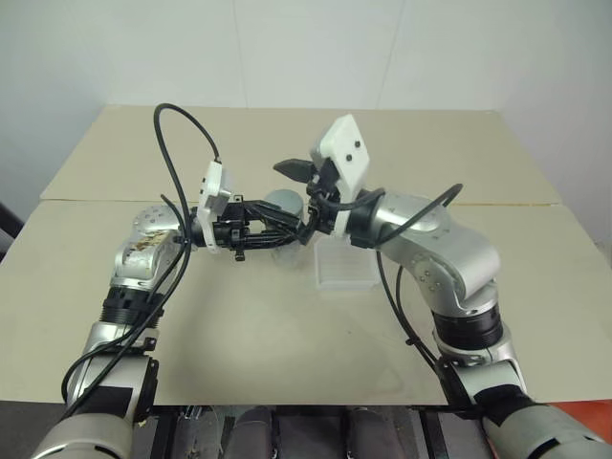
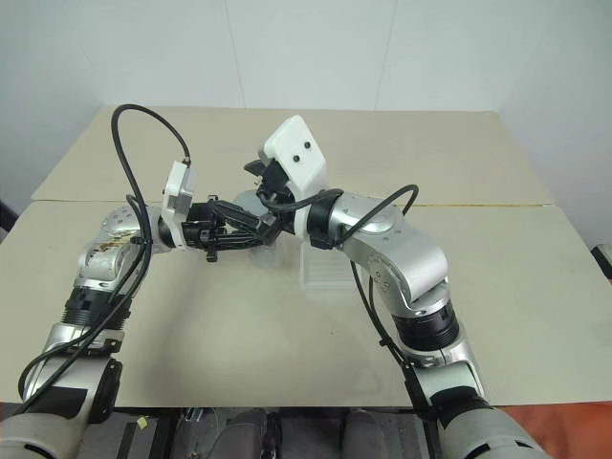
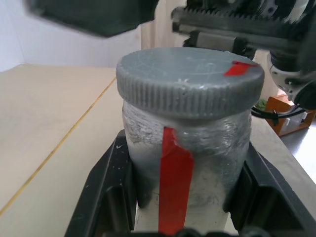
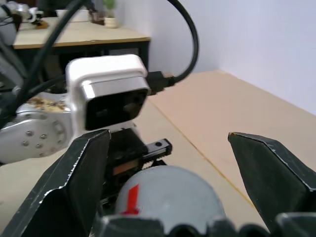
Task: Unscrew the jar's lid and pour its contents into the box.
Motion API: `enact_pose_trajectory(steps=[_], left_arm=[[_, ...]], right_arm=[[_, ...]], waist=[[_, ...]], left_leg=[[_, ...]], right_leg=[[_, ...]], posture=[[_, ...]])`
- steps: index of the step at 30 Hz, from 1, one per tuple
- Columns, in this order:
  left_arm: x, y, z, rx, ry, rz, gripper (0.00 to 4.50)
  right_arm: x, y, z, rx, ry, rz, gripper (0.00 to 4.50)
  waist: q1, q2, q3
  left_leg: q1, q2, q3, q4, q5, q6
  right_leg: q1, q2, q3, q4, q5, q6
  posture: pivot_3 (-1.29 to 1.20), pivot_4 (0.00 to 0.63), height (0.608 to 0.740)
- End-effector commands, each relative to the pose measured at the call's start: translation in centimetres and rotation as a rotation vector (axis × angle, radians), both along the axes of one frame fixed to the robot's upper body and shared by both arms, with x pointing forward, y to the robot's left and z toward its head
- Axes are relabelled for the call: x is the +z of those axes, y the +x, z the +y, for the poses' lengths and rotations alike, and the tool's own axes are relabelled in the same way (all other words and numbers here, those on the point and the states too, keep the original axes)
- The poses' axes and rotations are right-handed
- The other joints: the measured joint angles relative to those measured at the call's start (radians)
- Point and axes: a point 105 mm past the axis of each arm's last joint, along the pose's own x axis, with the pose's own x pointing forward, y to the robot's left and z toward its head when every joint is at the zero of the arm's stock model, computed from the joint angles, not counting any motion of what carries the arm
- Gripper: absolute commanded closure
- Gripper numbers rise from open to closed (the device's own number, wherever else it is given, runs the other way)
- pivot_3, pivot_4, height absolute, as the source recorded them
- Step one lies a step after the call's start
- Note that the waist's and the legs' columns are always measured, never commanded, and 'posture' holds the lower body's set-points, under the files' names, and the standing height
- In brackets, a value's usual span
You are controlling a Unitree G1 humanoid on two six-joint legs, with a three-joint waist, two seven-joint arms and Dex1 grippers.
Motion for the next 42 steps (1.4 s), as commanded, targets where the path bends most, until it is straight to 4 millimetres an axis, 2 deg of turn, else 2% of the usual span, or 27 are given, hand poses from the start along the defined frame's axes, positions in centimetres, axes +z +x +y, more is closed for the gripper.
enact_pose_trajectory(steps=[1, 6, 14, 23, 42], left_arm=[[1.6, -0.1, 0.0, -0.006, -0.015, -0.061, 2.54], [1.6, 0.0, 0.4, 0.005, -0.008, -0.063, 2.54], [1.5, 0.3, 0.4, 0.022, -0.005, -0.062, 2.54], [1.7, 0.2, 0.5, 0.012, -0.005, -0.066, 2.54], [1.4, -0.5, 2.1, 0.021, 0.02, -0.06, 2.54]], right_arm=[[1.0, 0.0, -0.2, -0.017, 0.008, -0.042, 0.06], [0.7, 0.1, -0.4, -0.025, -0.007, -0.039, 0.06], [0.7, -0.9, 0.0, 0.003, -0.017, -0.054, 0.06], [-0.2, 0.2, -0.5, -0.065, -0.037, -0.036, 0.06], [0.3, 0.2, -4.7, -0.109, 0.023, -0.025, 0.06]], waist=[[-0.001, 0.0, 0.0], [-0.002, 0.0, 0.0], [-0.002, 0.0, 0.0], [-0.002, 0.0, 0.0], [-0.002, 0.0, 0.0]], left_leg=[[0.0, 0.0, 0.0, 0.0, 0.0, 0.0], [0.0, 0.0, 0.0, 0.0, 0.0, 0.0], [0.0, 0.0, 0.0, 0.0, -0.001, 0.001], [0.0, 0.0, 0.0, 0.0, -0.001, 0.002], [0.0, 0.0, 0.0, 0.0, -0.001, 0.002]], right_leg=[[0.0, 0.0, 0.0, 0.0, 0.0, 0.0], [-0.001, 0.0, 0.0, 0.0, 0.0, 0.0], [-0.001, 0.0, 0.001, 0.0, 0.0, 0.0], [-0.001, 0.0, 0.001, 0.0, 0.0, 0.0], [-0.001, 0.0, 0.001, 0.0, 0.0, 0.0]], posture=[[0.0, 0.15, 0.74], [0.0, 0.15, 0.74], [0.0, 0.15, 0.74], [0.0, 0.15, 0.74], [0.0, 0.15, 0.74]])
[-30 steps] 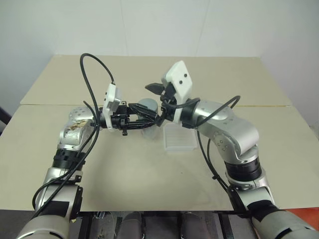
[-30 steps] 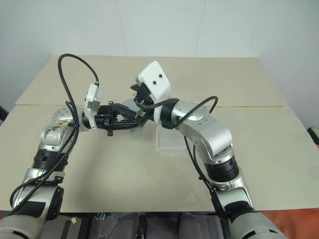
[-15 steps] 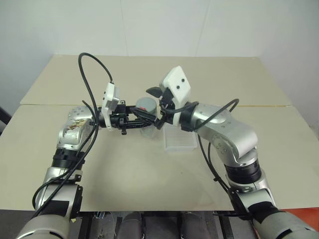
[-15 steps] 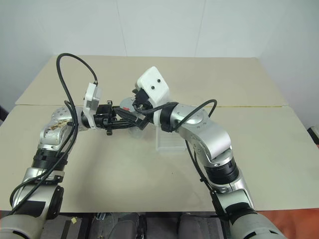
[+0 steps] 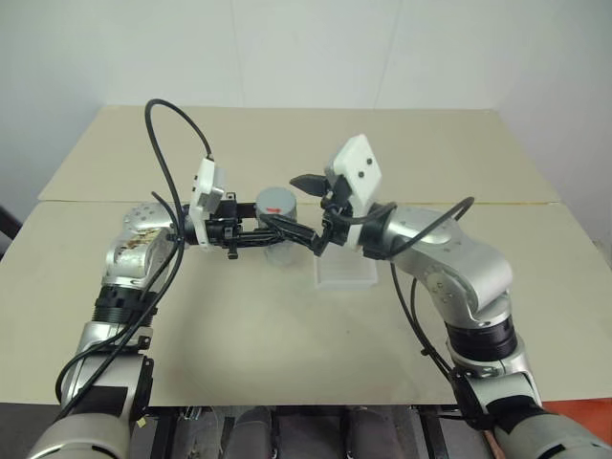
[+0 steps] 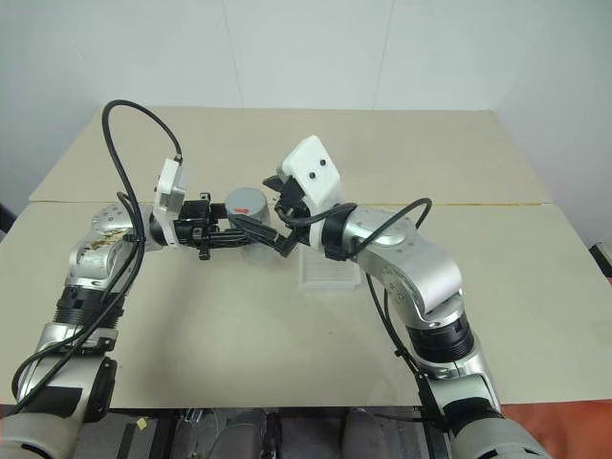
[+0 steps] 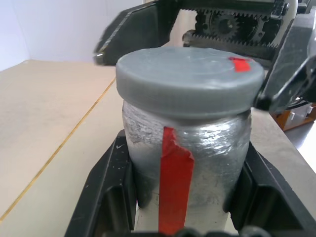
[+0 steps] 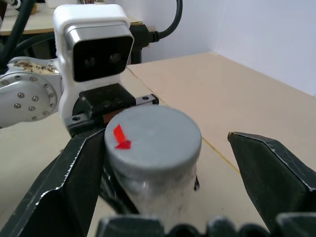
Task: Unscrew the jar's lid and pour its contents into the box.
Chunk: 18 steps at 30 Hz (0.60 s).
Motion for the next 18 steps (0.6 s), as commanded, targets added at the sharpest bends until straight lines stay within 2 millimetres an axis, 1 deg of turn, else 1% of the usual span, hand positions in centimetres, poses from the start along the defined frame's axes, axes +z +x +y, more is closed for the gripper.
enact_pose_trajectory(steps=[1, 13, 16, 18], left_arm=[[1.2, -0.7, 0.6, -0.021, -0.006, -0.05, 2.54], [1.0, -1.3, 1.0, -0.026, 0.0, -0.048, 2.54], [1.0, -1.0, 0.9, -0.012, -0.005, -0.05, 2.54], [1.1, -0.5, 0.6, 0.004, -0.011, -0.059, 2.54]], right_arm=[[1.9, 0.9, -2.7, -0.103, 0.052, -0.055, 0.06], [1.5, 1.1, -4.8, -0.146, 0.025, -0.057, 0.06], [1.6, 0.7, -5.1, -0.129, 0.012, -0.069, 0.06], [2.4, 0.0, -4.9, -0.083, 0.034, -0.08, 0.06]], waist=[[0.0, 0.0, 0.0], [0.001, 0.0, 0.0], [0.001, 0.0, 0.0], [0.002, 0.0, 0.0]], left_leg=[[0.0, 0.0, 0.0, 0.0, 0.0, 0.0], [0.0, 0.0, 0.001, 0.0, 0.0, 0.0], [0.0, 0.0, 0.001, 0.0, 0.0, 0.001], [0.0, 0.0, 0.001, 0.0, 0.0, 0.001]], right_leg=[[0.0, 0.0, 0.0, 0.0, 0.0, 0.0], [0.0, 0.0, 0.001, 0.0, 0.0, 0.0], [0.0, 0.0, 0.001, 0.0, 0.0, 0.0], [0.0, 0.0, 0.001, 0.0, 0.0, 0.0]], posture=[[0.0, 0.15, 0.74], [0.0, 0.15, 0.74], [0.0, 0.15, 0.74], [0.0, 0.15, 0.74]])
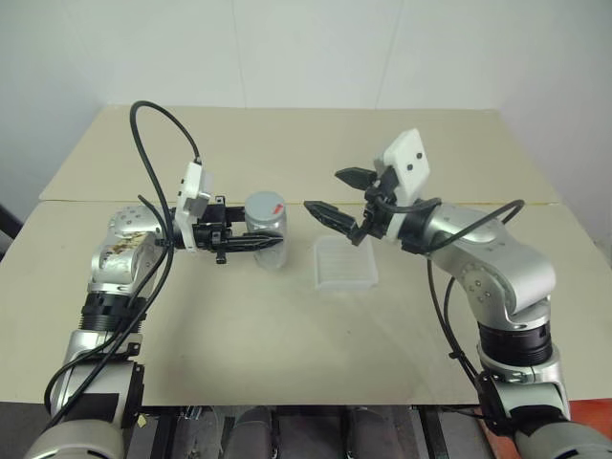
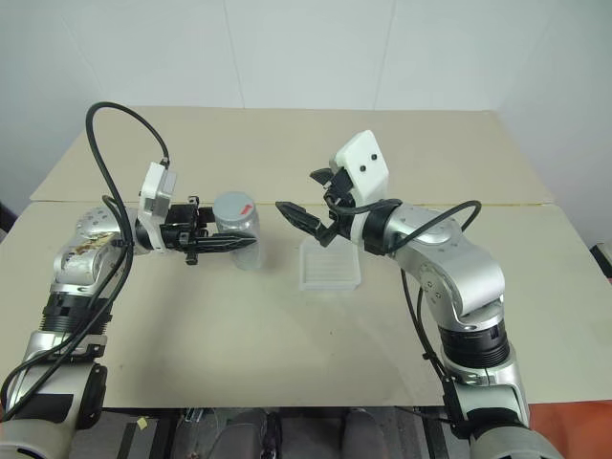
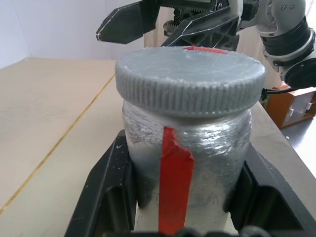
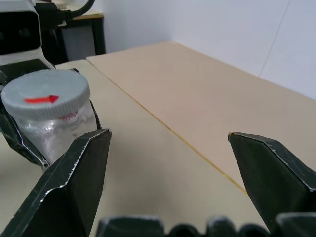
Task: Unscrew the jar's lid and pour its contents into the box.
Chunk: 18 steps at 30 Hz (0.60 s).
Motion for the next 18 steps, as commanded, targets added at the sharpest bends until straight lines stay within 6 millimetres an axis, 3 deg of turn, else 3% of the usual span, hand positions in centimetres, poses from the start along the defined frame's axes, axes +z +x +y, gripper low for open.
enact_pose_trajectory(steps=[1, 9, 18], left_arm=[[1.2, 0.5, -0.3, 0.021, -0.026, -0.058, 2.54], [1.2, 1.8, -2.5, 0.023, -0.056, -0.063, 2.54], [1.4, 1.9, -2.6, 0.012, -0.065, -0.076, 2.54]], right_arm=[[2.8, -1.8, 0.1, 0.082, 0.06, -0.084, 0.06], [3.3, -3.4, 4.4, 0.213, 0.072, -0.089, 0.06], [2.3, -0.9, 6.0, 0.09, 0.001, -0.105, 0.06]], waist=[[0.001, 0.0, 0.0], [0.0, 0.0, 0.0], [0.0, 0.0, 0.0]], left_leg=[[0.0, 0.0, 0.0, 0.0, 0.0, 0.0], [0.0, 0.0, 0.0, 0.0, 0.0, 0.0], [0.0, 0.0, 0.0, 0.0, 0.0, 0.0]], right_leg=[[0.0, 0.0, 0.0, 0.0, 0.0, 0.0], [0.0, 0.0, 0.0, 0.0, 0.0, 0.0], [-0.001, 0.0, 0.0, 0.001, 0.0, 0.0]], posture=[[0.0, 0.15, 0.74], [0.0, 0.15, 0.74], [0.0, 0.15, 0.74]])
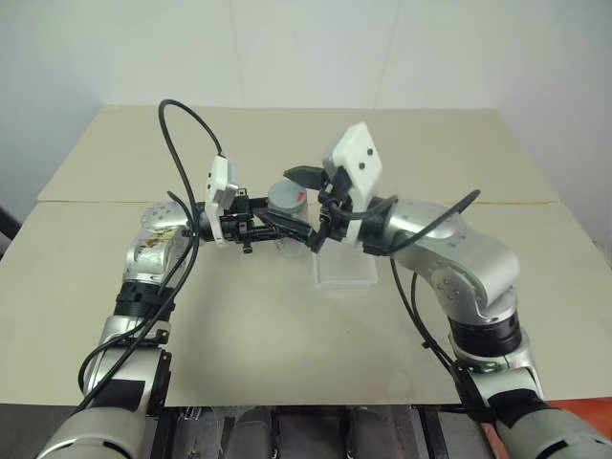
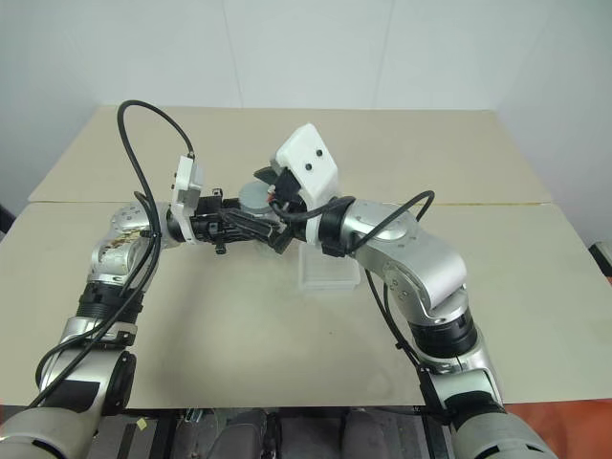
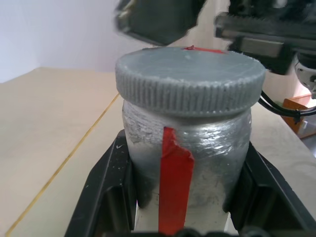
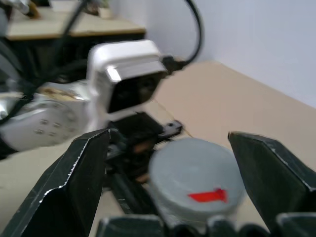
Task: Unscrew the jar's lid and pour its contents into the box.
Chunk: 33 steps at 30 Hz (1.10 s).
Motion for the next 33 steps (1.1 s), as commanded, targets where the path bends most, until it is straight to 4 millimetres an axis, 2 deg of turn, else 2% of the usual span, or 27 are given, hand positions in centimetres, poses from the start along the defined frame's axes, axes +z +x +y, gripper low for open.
enact_pose_trajectory(steps=[1, 9, 33], left_arm=[[1.5, -0.2, 0.1, -0.009, -0.006, -0.068, 2.54], [1.4, -0.6, 0.4, -0.012, 0.004, -0.068, 2.54], [1.3, -1.6, 1.9, -0.007, 0.02, -0.058, 2.54]], right_arm=[[1.3, 0.1, 0.3, -0.019, 0.025, -0.065, 0.06], [1.3, 0.6, 0.1, -0.038, 0.042, -0.056, 0.06], [0.9, 0.5, -4.5, -0.114, 0.057, -0.037, 0.06]], waist=[[0.0, 0.0, 0.0], [-0.001, 0.0, 0.0], [0.001, 0.0, 0.0]], left_leg=[[0.0, 0.0, 0.0, 0.0, 0.0, 0.0], [0.0, 0.0, 0.0, 0.0, 0.0, 0.0], [0.0, 0.0, 0.0, 0.0, 0.0, 0.0]], right_leg=[[0.0, 0.0, 0.0, 0.0, 0.0, 0.0], [0.0, 0.0, 0.0, 0.0, 0.0, 0.0], [0.0, 0.0, 0.0, 0.0, 0.0, 0.0]], posture=[[0.0, 0.15, 0.74], [0.0, 0.15, 0.74], [0.0, 0.15, 0.74]])
